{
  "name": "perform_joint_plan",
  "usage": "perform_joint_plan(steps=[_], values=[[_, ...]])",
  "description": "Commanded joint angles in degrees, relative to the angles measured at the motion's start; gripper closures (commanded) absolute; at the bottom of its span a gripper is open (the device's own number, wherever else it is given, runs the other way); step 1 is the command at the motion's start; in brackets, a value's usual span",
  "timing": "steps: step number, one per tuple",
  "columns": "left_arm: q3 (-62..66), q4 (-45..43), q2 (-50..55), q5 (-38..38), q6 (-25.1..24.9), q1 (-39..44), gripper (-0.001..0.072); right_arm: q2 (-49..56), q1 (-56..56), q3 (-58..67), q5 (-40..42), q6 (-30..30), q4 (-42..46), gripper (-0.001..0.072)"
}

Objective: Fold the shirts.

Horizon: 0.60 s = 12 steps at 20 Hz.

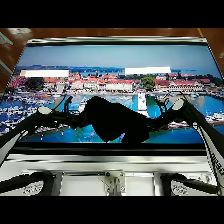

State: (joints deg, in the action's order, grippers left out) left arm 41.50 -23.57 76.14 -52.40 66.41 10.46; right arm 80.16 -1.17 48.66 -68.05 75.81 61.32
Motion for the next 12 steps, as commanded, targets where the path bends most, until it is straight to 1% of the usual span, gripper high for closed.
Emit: perform_joint_plan(steps=[1, 2, 4, 7, 9, 10, 11, 12], values=[[2.4, 0.0, -6.1, 0.9, -3.4, -1.8, 0.0666, -2.9, -0.7, 1.6, -2.2, -1.2, -0.3, 0.0633], [4.7, 0.0, -8.9, 1.1, -4.5, -2.3, 0.0666, -5.7, -0.7, 3.1, -3.0, -1.4, 0.1, 0.0632], [10.9, 0.0, -14.7, 1.7, -4.4, -3.3, 0.0667, -13.2, -0.7, 8.8, -3.5, -1.4, 0.6, 0.0632], [23.8, 0.0, -23.1, 3.7, -4.2, -5.2, 0.0666, -25.0, -0.7, 21.6, -0.2, -1.4, 0.6, 0.0633], [33.0, -0.9, -27.5, 5.7, -4.2, -6.8, 0.0666, -31.5, -0.7, 30.0, 4.9, 1.2, 0.7, 0.0633], [37.2, -2.8, -29.3, 6.7, -4.2, -7.6, 0.0666, -33.8, -0.7, 33.7, 6.8, 2.9, 0.6, 0.0633], [40.6, -5.0, -30.8, 7.0, -3.8, -8.1, 0.0666, -35.3, -0.7, 36.6, 6.5, 4.4, 0.5, 0.0633], [43.0, -7.4, -31.8, 7.0, -1.9, -8.2, 0.0666, -36.5, -0.7, 39.0, 5.1, 5.5, 0.0, 0.0633]])
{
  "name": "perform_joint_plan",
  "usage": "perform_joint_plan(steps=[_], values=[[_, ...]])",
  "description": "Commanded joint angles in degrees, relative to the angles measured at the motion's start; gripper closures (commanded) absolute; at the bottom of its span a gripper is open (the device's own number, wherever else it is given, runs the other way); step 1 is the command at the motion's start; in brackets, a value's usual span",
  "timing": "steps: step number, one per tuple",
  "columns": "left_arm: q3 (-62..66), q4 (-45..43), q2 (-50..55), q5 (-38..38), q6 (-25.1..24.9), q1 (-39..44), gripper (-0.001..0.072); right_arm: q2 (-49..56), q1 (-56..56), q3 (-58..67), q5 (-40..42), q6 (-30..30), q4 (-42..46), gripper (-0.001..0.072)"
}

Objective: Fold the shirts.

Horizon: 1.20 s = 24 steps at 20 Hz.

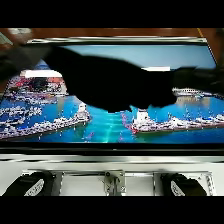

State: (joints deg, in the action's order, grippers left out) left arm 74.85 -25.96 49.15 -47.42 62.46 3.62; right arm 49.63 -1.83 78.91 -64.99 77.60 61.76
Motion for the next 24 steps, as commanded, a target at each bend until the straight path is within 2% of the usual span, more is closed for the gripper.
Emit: perform_joint_plan(steps=[1, 3, 7, 10, 13, 15, 18, 21, 24], values=[[11.1, -7.8, -5.7, 1.8, 5.2, -1.4, 0.0666, -6.7, -0.1, 10.5, -0.3, 4.9, -0.7, 0.0633], [11.5, -11.7, -7.6, -0.4, 9.0, -1.3, 0.0666, -7.6, -0.1, 12.6, -6.7, 7.6, -0.9, 0.0632], [11.4, -20.4, -8.5, -14.1, 14.8, -1.3, 0.0667, -8.4, -0.1, 12.8, -16.2, 10.2, -0.8, 0.0633], [9.9, -27.2, -8.5, -23.6, 18.9, -1.3, 0.0666, -8.3, -0.1, 12.8, -14.8, 10.4, 0.4, 0.0633], [2.1, -28.1, -8.9, -29.4, 21.3, -0.8, 0.0666, -5.8, -0.1, 12.8, -10.7, 10.2, 3.8, 0.0633], [-6.4, -28.1, -9.8, -28.7, 21.5, 0.4, 0.0666, -1.5, -0.1, 12.8, -10.3, 9.3, 2.7, 0.0633], [-19.5, -28.1, -9.9, -24.4, 21.5, 1.0, 0.0666, 8.7, -0.1, 12.8, -9.9, 4.5, -2.1, 0.0633], [-30.5, -28.1, -9.1, -14.5, 22.4, 1.0, 0.0666, 21.7, -0.1, 12.8, -9.4, 2.8, -2.1, 0.0633], [-35.8, -28.1, -5.3, -3.1, 25.8, 1.0, 0.0665, 36.0, -0.1, 12.8, -5.2, 2.2, -2.3, 0.0633]])
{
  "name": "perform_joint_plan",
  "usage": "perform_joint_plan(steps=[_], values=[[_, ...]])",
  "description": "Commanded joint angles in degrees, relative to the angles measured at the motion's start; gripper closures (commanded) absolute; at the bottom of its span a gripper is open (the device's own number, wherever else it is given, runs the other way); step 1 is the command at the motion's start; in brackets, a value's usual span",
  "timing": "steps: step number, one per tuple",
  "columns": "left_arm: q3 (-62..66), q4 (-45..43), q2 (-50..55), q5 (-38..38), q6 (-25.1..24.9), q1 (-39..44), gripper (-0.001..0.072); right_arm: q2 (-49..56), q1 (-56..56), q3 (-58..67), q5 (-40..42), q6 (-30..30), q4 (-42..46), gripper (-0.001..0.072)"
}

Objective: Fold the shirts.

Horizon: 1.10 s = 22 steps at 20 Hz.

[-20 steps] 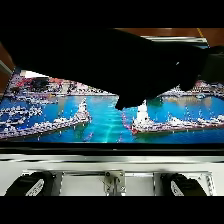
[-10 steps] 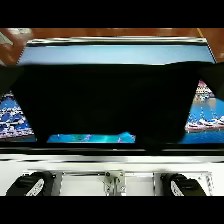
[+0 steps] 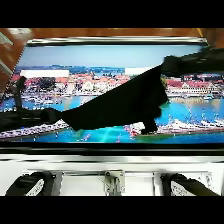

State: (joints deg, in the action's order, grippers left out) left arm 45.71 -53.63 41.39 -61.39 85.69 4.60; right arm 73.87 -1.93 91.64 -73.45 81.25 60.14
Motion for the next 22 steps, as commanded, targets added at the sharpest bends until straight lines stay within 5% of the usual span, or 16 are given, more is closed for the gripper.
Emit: perform_joint_plan(steps=[1, 7, 8, 9, 10, 11, 13, 14, 19, 22], values=[[-7.0, -0.3, 4.7, 15.0, 2.7, 0.1, 0.0666, 16.1, 0.0, 0.1, 5.9, -1.4, -1.5, 0.0632], [-6.9, 4.9, 22.1, 34.3, 2.7, 0.1, 0.0665, 30.2, 0.0, 0.1, 15.6, -0.2, -10.3, 0.0623], [-6.9, 6.0, 24.8, 35.0, 2.7, 0.1, 0.0665, 31.1, 0.0, 0.1, 15.5, 0.5, -11.3, 0.0535], [-6.9, 6.5, 26.9, 35.1, 2.7, 0.1, 0.0665, 31.7, 0.0, 0.1, 15.3, 1.0, -12.5, 0.0218], [-6.9, 6.7, 28.5, 35.0, 2.6, 0.1, 0.066, 31.8, 0.0, 0.1, 15.0, 0.6, -13.0, 0.0037], [-6.9, 6.7, 29.2, 34.9, 2.4, 0.0, 0.0587, 31.5, 0.3, 0.1, 14.3, 0.0, -13.4, 0.0037], [-6.3, 6.7, 28.7, 32.3, 0.6, -1.6, 0.0199, 29.4, 1.9, 0.1, 10.8, -1.7, -13.1, 0.0038], [-5.3, 6.5, 28.1, 28.7, -0.1, -3.8, 0.0091, 27.7, 3.4, 0.1, 7.4, -3.4, -12.1, 0.0038], [1.1, 5.4, 27.0, -2.0, -7.7, -21.3, 0.0091, 19.1, 12.6, 0.1, -15.2, -4.4, 10.0, 0.0039], [-2.3, 1.5, 27.0, -10.7, -9.4, -25.2, 0.0091, 18.3, 16.9, -0.3, -26.0, -5.8, 10.8, 0.0038]])
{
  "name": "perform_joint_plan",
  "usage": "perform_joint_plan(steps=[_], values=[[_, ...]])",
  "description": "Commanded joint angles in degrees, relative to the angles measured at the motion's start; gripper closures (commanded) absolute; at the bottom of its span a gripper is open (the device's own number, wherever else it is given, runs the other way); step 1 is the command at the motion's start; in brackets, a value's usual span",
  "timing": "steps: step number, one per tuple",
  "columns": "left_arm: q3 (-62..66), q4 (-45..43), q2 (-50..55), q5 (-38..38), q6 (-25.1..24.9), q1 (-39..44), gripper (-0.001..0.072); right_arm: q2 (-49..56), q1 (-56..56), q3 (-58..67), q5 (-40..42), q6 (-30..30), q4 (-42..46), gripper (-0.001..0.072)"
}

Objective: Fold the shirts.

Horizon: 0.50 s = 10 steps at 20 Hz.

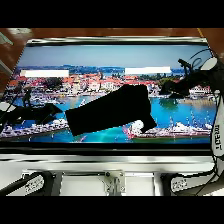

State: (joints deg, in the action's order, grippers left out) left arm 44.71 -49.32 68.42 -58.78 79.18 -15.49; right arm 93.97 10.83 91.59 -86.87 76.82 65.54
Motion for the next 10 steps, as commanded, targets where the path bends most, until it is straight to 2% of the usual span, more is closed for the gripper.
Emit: perform_joint_plan(steps=[1, 2, 5, 10], values=[[-3.8, -2.7, 0.0, -12.9, -3.0, -4.9, 0.0072, -1.8, 5.2, -0.9, -13.3, -1.3, 2.3, 0.0038], [-6.8, -2.1, 0.0, -11.4, -3.0, -4.0, -0.0005, -1.8, 5.7, -1.9, -12.9, -1.3, -1.3, 0.0038], [-12.9, -1.6, 0.3, -4.6, -4.7, 1.6, -0.0004, -1.8, 5.3, -5.4, -8.4, -1.3, -7.6, 0.0038], [-14.5, 5.3, 2.2, 7.7, -4.6, 10.7, -0.0004, -1.4, 1.6, -7.5, -3.1, -2.4, -8.0, 0.0038]])
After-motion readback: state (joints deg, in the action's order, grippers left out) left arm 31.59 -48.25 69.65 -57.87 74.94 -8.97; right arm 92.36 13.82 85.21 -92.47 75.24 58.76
